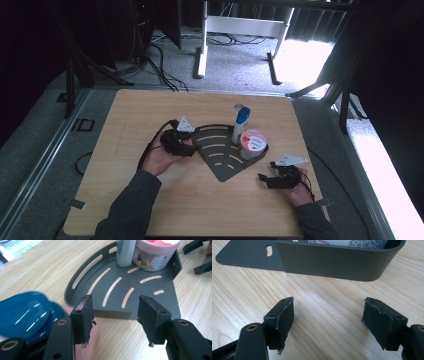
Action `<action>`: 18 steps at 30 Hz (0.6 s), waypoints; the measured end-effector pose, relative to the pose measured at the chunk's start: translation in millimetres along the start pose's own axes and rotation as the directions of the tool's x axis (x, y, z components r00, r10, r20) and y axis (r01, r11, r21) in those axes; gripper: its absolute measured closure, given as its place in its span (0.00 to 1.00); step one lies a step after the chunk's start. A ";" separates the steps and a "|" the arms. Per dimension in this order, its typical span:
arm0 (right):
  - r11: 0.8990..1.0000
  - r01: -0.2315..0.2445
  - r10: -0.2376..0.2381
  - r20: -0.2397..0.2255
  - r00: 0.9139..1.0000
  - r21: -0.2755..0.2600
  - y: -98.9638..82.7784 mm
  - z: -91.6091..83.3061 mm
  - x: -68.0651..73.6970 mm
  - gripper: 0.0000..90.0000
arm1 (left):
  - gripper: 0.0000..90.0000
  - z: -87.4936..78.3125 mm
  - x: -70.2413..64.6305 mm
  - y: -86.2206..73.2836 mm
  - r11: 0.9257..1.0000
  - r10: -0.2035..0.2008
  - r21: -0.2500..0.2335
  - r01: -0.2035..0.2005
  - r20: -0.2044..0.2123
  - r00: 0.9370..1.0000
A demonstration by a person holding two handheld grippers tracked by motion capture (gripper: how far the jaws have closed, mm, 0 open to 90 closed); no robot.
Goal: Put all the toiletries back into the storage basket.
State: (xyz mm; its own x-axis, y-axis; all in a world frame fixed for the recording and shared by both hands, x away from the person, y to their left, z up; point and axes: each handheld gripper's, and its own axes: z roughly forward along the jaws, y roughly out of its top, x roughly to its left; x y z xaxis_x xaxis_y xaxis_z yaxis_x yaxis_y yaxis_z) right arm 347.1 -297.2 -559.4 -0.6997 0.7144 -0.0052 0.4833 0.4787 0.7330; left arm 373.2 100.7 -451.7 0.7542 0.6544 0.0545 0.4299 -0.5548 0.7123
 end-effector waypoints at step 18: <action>1.000 0.000 0.000 0.000 1.000 -0.001 0.0 0.1 0.0 0.28 | 0.53 -28.7 17.9 -18.7 0.998 -0.052 0.034 0.053 -0.042 0.998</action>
State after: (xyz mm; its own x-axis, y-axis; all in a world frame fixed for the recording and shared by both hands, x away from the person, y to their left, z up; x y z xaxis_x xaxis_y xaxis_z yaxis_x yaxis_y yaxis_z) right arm 347.2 -297.1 -559.4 -0.6999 0.7142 -0.0055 0.4824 0.4783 0.7339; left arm 364.4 137.6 -443.9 0.7093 0.7033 0.0468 0.4860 -0.5361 0.6902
